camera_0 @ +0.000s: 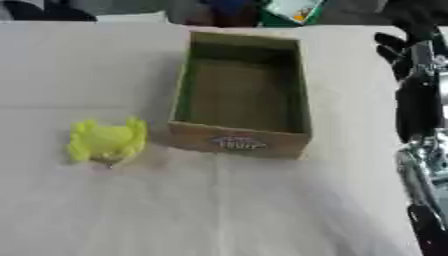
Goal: Pick up objects on the table and place them in the box.
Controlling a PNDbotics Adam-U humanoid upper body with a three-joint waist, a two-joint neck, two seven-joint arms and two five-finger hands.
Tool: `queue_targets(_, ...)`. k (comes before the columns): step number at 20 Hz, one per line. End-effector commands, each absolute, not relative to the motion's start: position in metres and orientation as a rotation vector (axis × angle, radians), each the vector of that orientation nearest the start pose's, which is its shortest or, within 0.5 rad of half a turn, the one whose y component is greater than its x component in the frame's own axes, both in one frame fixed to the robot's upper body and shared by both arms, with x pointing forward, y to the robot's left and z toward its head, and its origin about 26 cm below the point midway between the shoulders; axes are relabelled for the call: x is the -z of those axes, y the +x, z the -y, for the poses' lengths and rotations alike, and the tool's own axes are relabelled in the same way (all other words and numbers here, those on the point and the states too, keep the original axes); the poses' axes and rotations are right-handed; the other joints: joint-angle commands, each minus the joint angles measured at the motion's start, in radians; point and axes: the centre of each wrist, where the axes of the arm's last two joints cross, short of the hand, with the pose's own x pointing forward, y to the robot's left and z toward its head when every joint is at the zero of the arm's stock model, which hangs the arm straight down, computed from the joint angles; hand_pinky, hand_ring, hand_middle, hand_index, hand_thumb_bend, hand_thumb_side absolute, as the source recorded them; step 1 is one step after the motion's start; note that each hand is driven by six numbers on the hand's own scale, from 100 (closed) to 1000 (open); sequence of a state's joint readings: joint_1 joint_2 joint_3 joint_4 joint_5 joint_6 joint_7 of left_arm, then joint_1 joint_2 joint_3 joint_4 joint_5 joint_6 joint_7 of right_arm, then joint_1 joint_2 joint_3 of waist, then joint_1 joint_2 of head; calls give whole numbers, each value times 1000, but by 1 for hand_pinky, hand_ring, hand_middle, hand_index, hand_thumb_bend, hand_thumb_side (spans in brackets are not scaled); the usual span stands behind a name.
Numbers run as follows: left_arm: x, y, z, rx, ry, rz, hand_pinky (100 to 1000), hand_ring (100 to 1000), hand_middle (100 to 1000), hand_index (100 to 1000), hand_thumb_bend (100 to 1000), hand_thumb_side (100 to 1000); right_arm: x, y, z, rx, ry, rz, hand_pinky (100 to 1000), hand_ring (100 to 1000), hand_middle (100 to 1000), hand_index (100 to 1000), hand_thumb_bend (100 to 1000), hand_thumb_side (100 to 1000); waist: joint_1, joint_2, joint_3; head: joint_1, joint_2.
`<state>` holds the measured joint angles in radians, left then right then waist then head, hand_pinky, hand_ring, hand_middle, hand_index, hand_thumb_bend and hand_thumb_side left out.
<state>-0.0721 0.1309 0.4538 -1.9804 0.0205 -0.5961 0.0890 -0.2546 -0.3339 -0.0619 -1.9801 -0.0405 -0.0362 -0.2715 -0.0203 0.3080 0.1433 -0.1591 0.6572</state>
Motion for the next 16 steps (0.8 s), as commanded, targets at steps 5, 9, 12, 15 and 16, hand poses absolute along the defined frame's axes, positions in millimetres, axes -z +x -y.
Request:
queue_targets(5, -144, 234, -387, -72, -963, -3408, 535, 598, 596, 723, 100, 671, -198, 290, 301, -124, -388, 2265, 899, 856, 916, 1000, 100, 871, 6, -11, -4, 32, 5)
queue_targets(9, -151, 225, -403, -314, -1203, -3314, 535, 605, 608, 752, 100, 629, -196, 286, 308, -172, -437, 2235, 897, 855, 923, 1000, 100, 874, 10, -7, -3, 34, 17)
queue_targets(12, -159, 221, -410, -537, -1365, -3208, 537, 616, 625, 776, 100, 622, -195, 285, 311, -195, -462, 2224, 894, 850, 920, 1000, 100, 874, 13, -3, -2, 30, 14)
queue_targets(15, -166, 221, -412, -863, -1492, -3080, 542, 630, 648, 803, 100, 632, -194, 284, 312, -205, -471, 2217, 895, 845, 916, 1000, 100, 868, 16, 0, -2, 24, 12)
queue_targets(16, -169, 222, -412, -970, -1516, -3035, 543, 633, 653, 809, 100, 634, -193, 284, 312, -204, -469, 2217, 895, 844, 915, 1000, 100, 866, 18, 1, -3, 23, 11)
